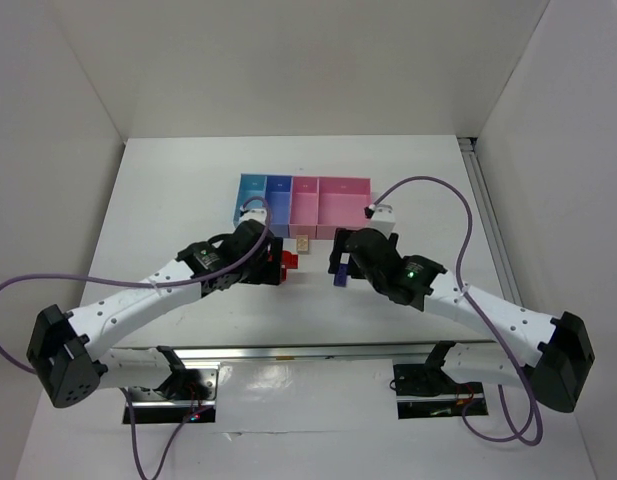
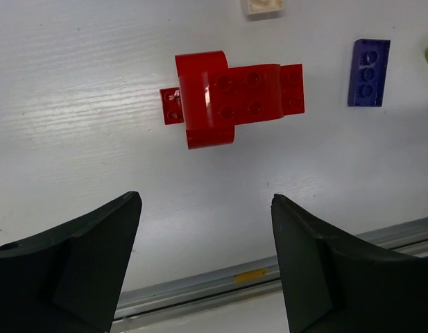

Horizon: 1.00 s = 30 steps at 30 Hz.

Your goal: Sort the legos into containers by color

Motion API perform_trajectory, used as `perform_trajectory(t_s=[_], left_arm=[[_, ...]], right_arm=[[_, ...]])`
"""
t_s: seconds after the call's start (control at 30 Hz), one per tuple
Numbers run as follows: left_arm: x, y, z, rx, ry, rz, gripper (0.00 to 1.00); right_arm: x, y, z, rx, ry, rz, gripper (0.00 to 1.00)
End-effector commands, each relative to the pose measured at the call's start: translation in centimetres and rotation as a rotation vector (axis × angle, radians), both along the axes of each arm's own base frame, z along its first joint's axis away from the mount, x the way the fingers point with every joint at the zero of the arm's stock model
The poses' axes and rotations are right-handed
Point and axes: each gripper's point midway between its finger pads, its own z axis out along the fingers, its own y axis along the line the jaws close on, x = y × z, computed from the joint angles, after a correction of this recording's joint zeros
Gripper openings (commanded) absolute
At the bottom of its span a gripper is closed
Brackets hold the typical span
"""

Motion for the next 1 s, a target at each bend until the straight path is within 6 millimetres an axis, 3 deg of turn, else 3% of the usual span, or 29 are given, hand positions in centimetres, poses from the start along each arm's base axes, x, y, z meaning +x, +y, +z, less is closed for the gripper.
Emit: perform_trajectory(t_s=[0.0, 0.27, 0.3, 0.47, 0.6, 0.97], left_arm=[[1.0, -0.5, 0.1, -0.021, -0.059, 0.073, 0.86], [1.0, -0.9, -3.3, -0.014, -0.064, 0.047, 0.81], [1.1, -0.7, -3.1, -0.019, -0.082, 0.055, 0.8], [1.7, -0.5, -3.2, -0.026, -0.133, 0.058, 0.78], [2.2, -1.7, -3.1, -0.055, -0.164, 0.026, 0.78], [3.1, -1.4, -5.3, -0.02, -0.212, 0.081, 0.74]], right_arm=[[0.9, 0.2, 2.1, 0.053, -0.046, -0.02, 0.99], [1.3, 0.2, 2.0, 0.131, -0.045, -0.005, 0.99], [1.1, 0.0, 1.3, 0.121, -0.035, -0.006, 0.99], [1.4, -0.2, 1.9, 0.171, -0.051, -0.004, 0.99], [1.6, 0.1, 1.4, 0.173, -0.034, 0.005, 0.99], [1.5, 0.3, 0.9, 0.172, -0.022, 0.014, 0.99]])
